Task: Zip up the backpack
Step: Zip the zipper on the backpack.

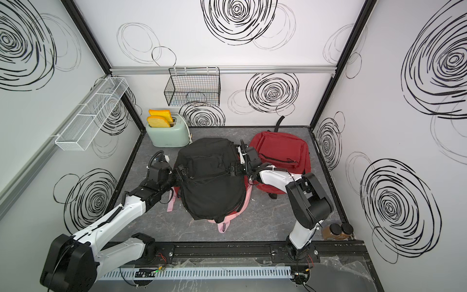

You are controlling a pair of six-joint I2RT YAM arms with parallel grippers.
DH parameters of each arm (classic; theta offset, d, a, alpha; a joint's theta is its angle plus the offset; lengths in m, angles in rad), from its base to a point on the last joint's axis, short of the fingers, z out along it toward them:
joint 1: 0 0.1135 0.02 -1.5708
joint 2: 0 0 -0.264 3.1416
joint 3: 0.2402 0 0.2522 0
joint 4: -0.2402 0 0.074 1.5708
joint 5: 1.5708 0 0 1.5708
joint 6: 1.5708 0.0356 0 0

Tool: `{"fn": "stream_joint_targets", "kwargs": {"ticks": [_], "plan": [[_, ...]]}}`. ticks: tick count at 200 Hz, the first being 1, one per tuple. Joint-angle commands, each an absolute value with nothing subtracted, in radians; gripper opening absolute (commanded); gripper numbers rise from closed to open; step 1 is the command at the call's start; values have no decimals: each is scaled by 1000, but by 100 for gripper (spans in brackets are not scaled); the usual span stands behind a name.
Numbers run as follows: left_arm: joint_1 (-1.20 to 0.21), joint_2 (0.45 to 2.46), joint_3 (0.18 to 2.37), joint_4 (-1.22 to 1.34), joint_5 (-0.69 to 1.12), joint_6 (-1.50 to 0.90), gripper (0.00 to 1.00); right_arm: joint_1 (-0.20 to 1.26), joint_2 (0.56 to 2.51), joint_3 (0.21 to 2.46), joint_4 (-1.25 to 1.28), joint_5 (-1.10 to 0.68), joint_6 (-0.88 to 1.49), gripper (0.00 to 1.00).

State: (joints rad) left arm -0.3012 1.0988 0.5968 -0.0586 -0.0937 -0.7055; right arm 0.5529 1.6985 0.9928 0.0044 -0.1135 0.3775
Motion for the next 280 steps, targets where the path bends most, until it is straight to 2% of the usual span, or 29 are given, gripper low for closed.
{"fn": "stream_joint_targets", "kwargs": {"ticks": [1, 54, 134, 218, 237, 256, 280], "plan": [[-306, 1112, 607, -69, -156, -686, 93, 551, 1705, 1000, -26, -109, 378, 94], [-305, 1155, 588, -41, -100, -678, 94, 551, 1717, 1014, -34, -115, 379, 94], [-310, 1076, 538, -126, -206, -673, 96, 558, 1704, 1021, -43, -118, 387, 94], [-240, 1160, 402, 219, 142, -745, 96, 561, 1705, 1015, -39, -127, 384, 94], [-237, 1155, 401, 236, 177, -747, 88, 561, 1713, 1020, -37, -134, 385, 94], [-230, 1139, 399, 245, 210, -749, 71, 560, 1718, 1028, -41, -139, 385, 94], [-225, 1111, 386, 266, 237, -753, 38, 560, 1724, 1034, -38, -146, 388, 93]]}}
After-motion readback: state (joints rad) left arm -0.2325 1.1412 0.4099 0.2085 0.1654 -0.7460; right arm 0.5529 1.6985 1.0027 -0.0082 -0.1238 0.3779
